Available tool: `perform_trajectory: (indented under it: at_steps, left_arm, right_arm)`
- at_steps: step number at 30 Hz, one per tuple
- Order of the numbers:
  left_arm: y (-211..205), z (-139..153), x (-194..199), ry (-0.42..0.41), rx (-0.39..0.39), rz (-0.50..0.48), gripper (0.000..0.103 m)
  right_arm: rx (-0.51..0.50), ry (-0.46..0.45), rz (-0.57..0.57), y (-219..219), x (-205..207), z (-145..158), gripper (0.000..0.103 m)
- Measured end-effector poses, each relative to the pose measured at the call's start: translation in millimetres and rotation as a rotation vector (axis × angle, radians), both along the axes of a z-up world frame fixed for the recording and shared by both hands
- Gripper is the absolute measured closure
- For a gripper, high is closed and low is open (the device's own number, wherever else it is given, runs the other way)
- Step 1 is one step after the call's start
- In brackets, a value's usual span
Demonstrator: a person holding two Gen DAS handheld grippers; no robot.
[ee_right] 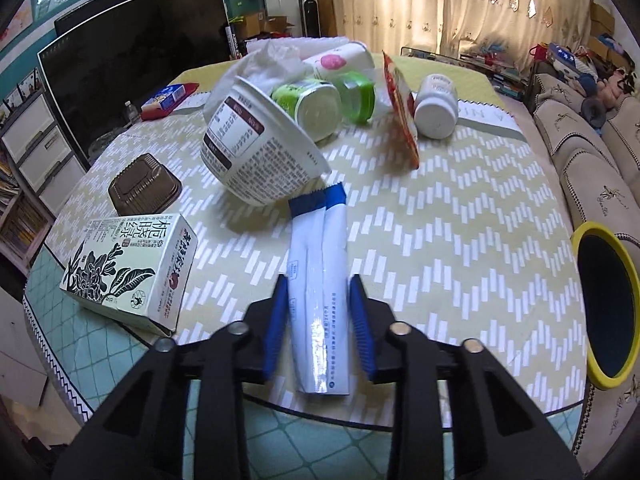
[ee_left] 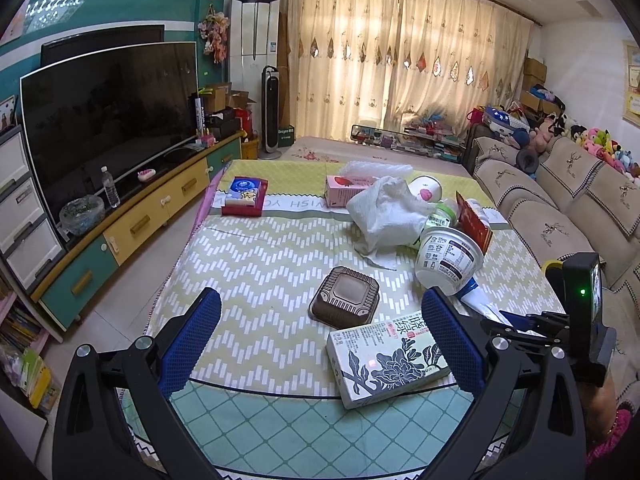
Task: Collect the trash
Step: 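Grasp the white-blue toothpaste tube with the right gripper, then carry the tube over the yellow bin and open the right gripper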
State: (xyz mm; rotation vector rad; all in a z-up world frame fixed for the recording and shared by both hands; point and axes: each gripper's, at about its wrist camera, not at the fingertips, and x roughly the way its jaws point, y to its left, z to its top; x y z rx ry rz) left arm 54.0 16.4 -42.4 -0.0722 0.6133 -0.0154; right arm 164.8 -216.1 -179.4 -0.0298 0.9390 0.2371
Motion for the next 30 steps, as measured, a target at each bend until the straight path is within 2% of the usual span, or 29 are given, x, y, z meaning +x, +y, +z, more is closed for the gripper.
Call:
perform_trajectory:
  at_steps: [10, 16, 21, 23, 27, 30]
  left_arm:
    - [-3.6, -5.2, 13.2, 0.020, 0.009, -0.011, 0.004]
    - [-12.7, -6.9, 18.2, 0.014, -0.019, -0.034, 0.004]
    - [-23.1, -9.0, 22.1, 0.019, -0.028, -0.060, 0.004]
    - [-28.7, -9.4, 24.5, 0.022, -0.028, -0.067, 0.004]
    - [-36.2, -12.0, 30.4, 0.041, -0.003, -0.074, 0.004]
    - [-42.1, -14.4, 35.2, 0.052, 0.011, -0.078, 0.004]
  right_arm:
    - [0.070, 0.026, 0.043, -8.5, -13.0, 8.8, 0.079]
    - [0.119, -0.019, 0.021, -36.0, -35.2, 32.1, 0.079]
    - [0.106, -0.088, -0.142, -94.2, -37.3, 50.2, 0.079]
    - [0.086, -0.105, -0.264, -134.0, -34.3, 52.8, 0.079]
    - [0.005, -0.105, -0.472, -200.3, -24.8, 45.4, 0.078]
    - [-0.014, -0.070, -0.566, -241.3, -15.7, 31.6, 0.078]
